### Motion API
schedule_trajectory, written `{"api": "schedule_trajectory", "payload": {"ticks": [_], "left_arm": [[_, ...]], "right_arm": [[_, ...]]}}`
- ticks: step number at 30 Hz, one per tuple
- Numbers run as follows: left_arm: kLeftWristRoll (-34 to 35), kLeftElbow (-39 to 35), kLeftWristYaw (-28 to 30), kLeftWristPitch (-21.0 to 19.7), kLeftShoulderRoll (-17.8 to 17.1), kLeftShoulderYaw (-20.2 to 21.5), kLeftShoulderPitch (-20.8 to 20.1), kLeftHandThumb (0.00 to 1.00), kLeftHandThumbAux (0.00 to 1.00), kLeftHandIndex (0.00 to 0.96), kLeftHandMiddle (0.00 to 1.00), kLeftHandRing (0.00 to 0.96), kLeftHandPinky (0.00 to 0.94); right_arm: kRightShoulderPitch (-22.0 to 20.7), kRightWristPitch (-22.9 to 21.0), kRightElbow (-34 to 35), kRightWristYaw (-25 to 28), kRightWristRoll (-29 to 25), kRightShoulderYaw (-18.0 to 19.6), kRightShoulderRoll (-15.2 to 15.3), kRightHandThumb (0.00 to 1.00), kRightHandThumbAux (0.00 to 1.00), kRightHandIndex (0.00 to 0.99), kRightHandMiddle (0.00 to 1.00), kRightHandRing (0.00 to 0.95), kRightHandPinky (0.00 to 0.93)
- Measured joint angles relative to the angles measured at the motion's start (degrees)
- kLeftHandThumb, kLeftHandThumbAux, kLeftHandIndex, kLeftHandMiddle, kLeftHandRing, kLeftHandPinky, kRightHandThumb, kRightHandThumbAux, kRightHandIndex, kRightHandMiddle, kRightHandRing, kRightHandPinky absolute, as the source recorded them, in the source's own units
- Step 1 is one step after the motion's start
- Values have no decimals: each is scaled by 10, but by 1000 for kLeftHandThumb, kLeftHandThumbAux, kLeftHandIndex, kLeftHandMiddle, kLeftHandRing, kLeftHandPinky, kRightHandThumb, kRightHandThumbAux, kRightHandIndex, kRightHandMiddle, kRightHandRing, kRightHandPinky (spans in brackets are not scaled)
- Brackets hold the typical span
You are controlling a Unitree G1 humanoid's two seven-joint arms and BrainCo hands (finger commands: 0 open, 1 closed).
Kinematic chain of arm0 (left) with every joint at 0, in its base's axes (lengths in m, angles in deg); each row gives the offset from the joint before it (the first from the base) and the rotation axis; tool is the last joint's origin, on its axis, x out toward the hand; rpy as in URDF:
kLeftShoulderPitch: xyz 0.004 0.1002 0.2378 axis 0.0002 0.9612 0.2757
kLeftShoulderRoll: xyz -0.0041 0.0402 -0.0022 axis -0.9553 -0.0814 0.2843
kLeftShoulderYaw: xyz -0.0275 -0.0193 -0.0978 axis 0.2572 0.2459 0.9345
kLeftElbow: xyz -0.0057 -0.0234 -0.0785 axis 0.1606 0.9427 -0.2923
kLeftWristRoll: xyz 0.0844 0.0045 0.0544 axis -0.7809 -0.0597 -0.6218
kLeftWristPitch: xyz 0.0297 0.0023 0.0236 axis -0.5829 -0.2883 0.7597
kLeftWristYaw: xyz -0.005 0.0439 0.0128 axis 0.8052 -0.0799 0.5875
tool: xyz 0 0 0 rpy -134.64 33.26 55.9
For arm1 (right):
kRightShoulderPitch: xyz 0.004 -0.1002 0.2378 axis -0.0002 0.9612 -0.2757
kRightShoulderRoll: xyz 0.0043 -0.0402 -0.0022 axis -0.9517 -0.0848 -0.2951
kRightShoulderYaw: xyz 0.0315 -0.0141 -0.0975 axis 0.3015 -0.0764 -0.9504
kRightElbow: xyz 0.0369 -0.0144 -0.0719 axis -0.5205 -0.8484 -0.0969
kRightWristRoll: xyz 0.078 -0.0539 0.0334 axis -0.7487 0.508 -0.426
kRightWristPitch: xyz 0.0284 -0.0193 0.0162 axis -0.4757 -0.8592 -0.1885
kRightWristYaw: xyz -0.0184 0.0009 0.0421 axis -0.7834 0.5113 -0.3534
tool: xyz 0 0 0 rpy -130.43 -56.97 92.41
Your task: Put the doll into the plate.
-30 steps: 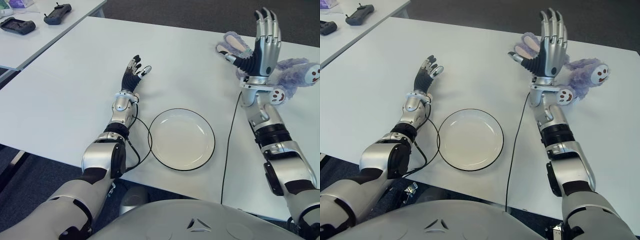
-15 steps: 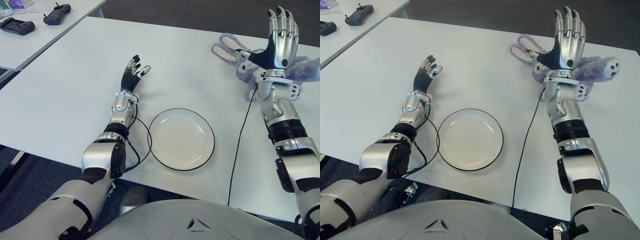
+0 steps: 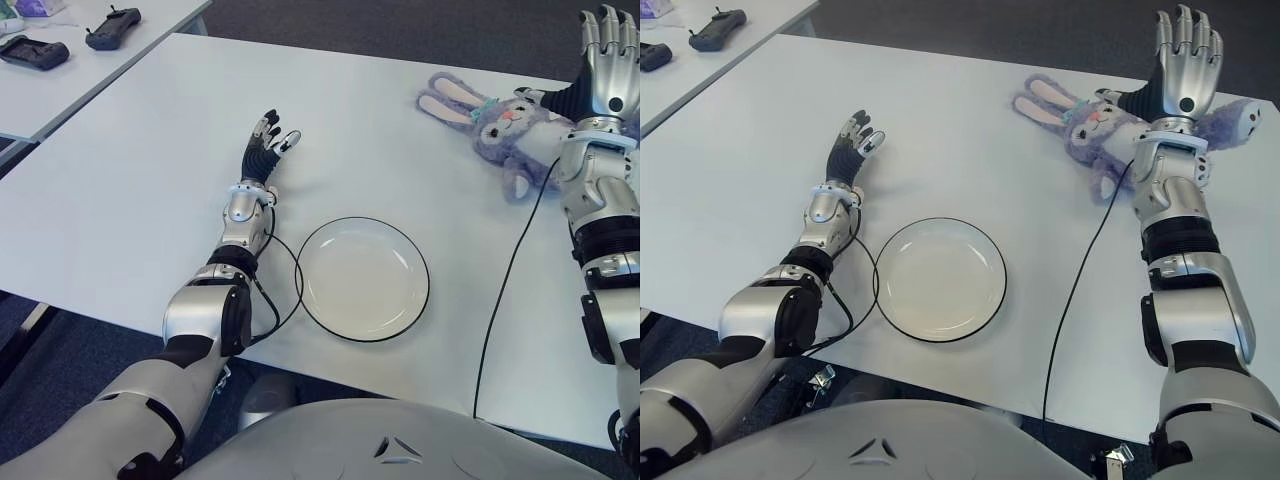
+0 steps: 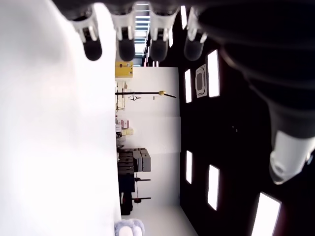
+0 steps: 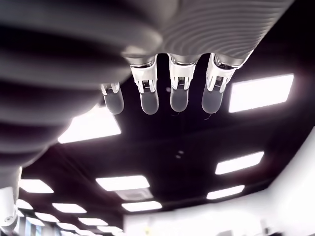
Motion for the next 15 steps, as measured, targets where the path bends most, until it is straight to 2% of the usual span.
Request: {"api": "schedule_trajectory", "payload": {"ticks": [15], "left_arm": [[0,0,0,0,0,7,-1,0,590,0,0,0,0]], "right_arm": [[-17,1,-77,2,-1,-19,5,19,558,21,17,0,0]]}}
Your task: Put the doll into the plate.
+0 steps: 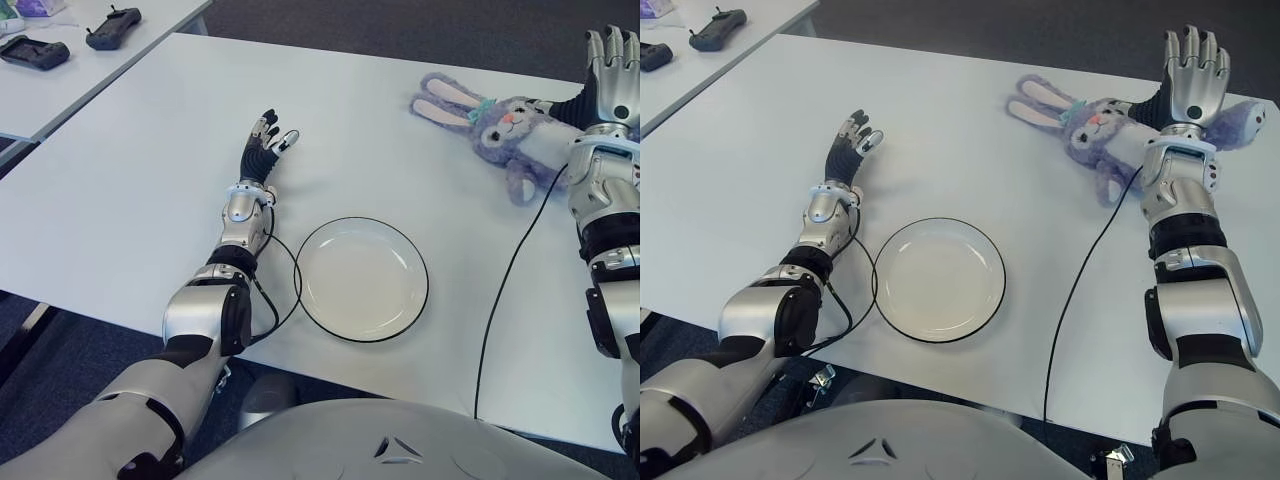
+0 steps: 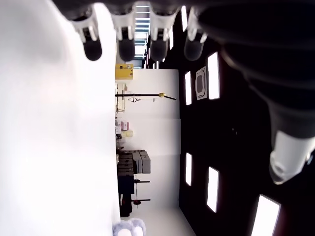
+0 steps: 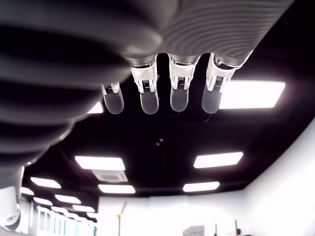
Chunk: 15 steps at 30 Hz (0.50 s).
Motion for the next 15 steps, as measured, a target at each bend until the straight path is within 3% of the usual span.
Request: {"api": "schedule_trajectory", "payload": {"ticks": [15], "left_arm": [[2,0,0,0,0,3,-2,0,597,0,0,0,0]], "right_arm": [[-1,2,-19,-2,-2,-10,-2,19,538,21,21,0,0]]}}
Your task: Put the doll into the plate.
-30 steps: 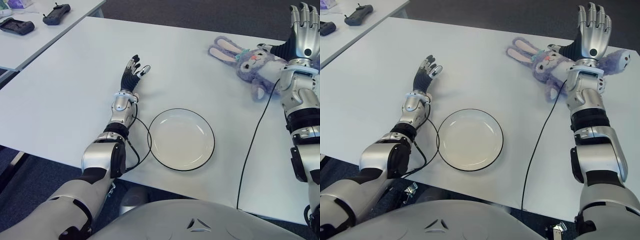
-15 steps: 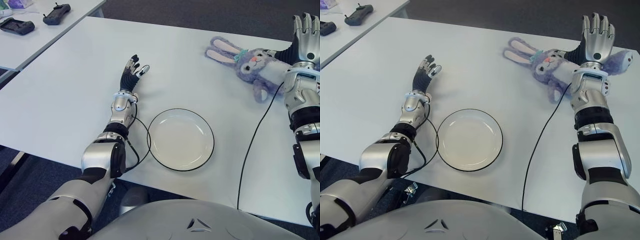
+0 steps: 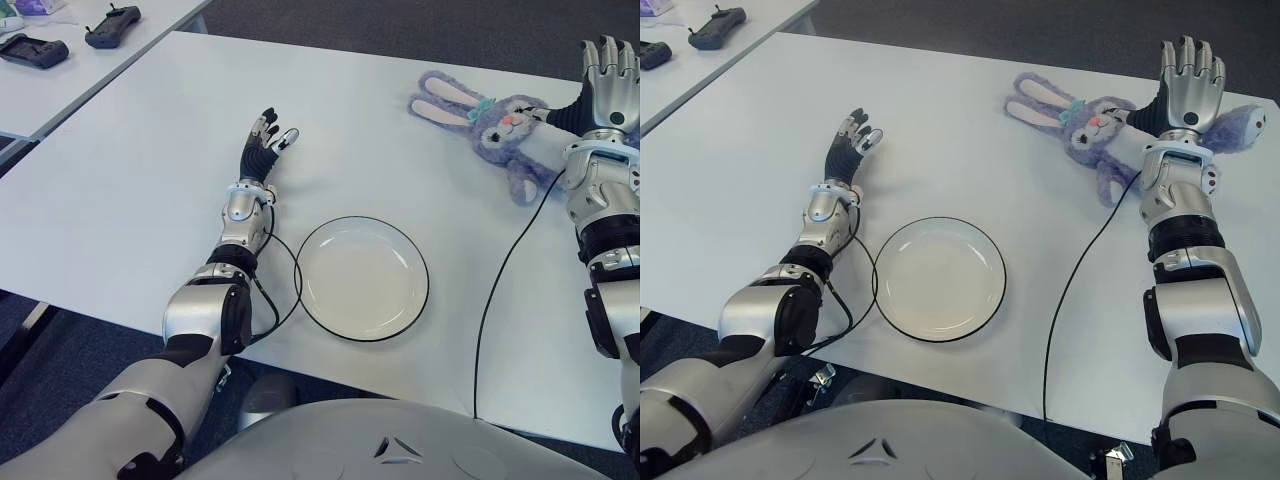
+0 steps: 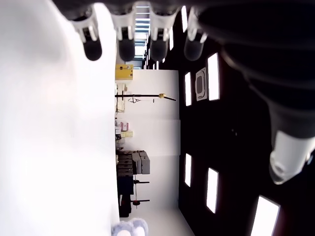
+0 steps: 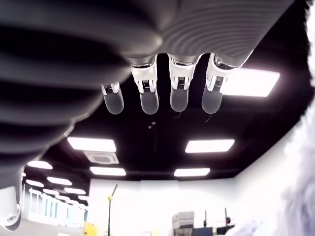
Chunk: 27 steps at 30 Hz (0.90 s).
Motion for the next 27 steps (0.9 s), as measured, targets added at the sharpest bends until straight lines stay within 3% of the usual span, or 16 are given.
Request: {"api": "schedule_trajectory", "payload": {"ticks": [14,27], "left_arm": [[3,0,0,0,0,3,0,0,639,0,0,0,0],[3,0,0,0,-1,4,0,0,616,0,0,0,0]], "right_arm": [[-9,9,-22,22,-16,-3,-4,23,544,35,26,0,0],[-9,48,-16,114,-71,5,-4,62,455,28,26,15,0]]}}
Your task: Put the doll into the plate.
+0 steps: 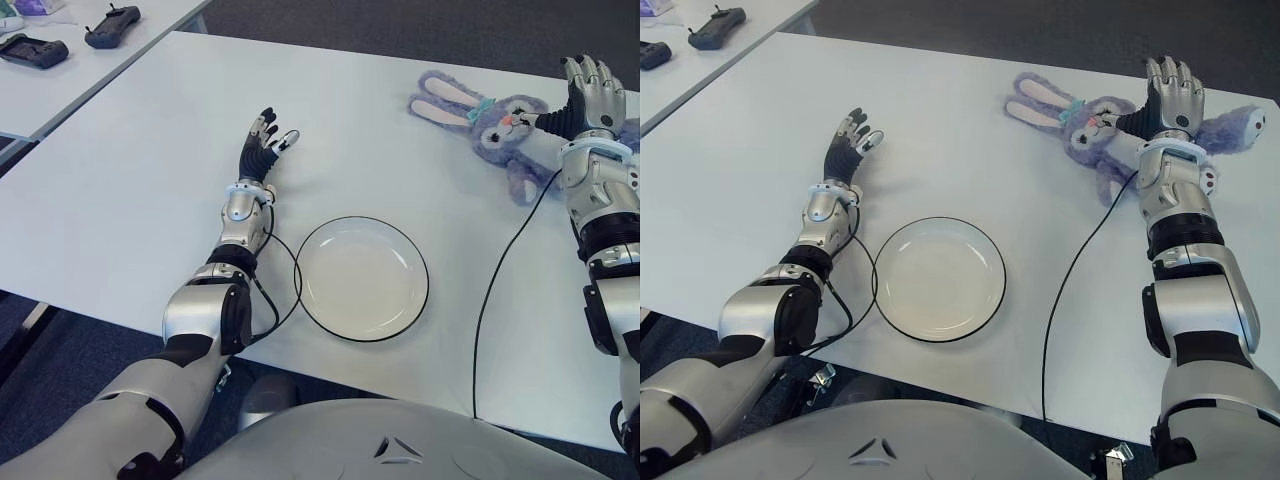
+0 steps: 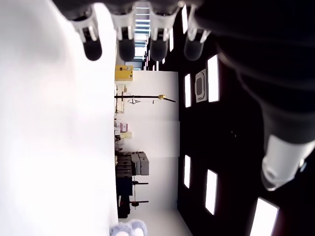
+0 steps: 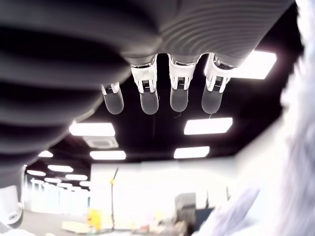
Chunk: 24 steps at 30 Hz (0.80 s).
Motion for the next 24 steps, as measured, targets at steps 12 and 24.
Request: {"api": "schedule_trajectory", "payload": {"ticks": [12,24], "left_arm": [[1,0,0,-1,-5,2,0,0,600,0,0,0,0],[2,0,0,-7,-14,7,0,0,595,0,0,0,0]], "right_arm": [[1,-10,25,135,-26,-3,-11,107,369,0,100,136,60],[29,-59,109,241,-44,-5,-43,73,362,0,97,119,0]]}}
